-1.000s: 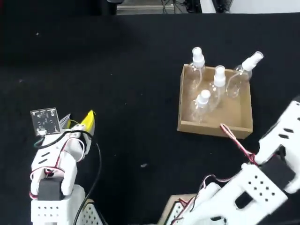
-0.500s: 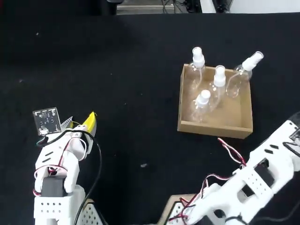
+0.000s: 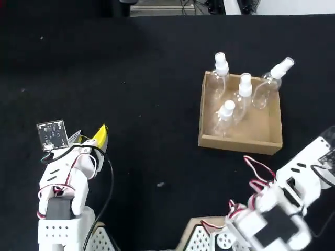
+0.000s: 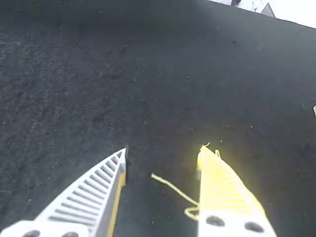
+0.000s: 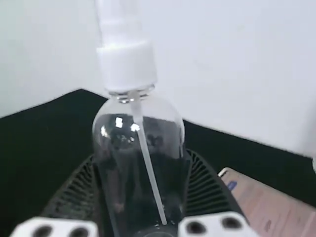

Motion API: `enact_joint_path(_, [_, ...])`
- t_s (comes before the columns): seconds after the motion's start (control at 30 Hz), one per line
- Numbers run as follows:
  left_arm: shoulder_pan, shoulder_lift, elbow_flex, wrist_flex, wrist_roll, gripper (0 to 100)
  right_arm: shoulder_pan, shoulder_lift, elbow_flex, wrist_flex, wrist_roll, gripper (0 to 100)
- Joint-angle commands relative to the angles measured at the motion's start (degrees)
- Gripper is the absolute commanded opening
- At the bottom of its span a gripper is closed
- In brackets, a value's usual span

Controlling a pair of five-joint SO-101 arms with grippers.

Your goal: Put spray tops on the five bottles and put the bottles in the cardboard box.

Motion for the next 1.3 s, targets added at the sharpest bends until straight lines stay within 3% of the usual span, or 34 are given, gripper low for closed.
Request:
enact_joint_path(0.0, [0.4, -0.7, -0.75, -1.14, 0.18, 21, 2.73, 8.22, -7.25, -5.1, -0.79, 1.2])
enact_joint_path(0.63, [0.22, -0.7, -0.75, -1.58, 0.18, 21, 5.63, 32.4, -25.89, -5.63, -0.88, 1.1])
enact_joint_path(1.0, [0.22, -0.7, -0.75, -1.58, 0.18, 21, 3.87, 47.96, -29.58, -29.98, -0.53, 1.2])
enact_joint_path(1.27, [0.22, -0.7, -0.75, -1.58, 0.18, 21, 2.99, 54.81, -29.58, -35.78, -0.44, 1.2])
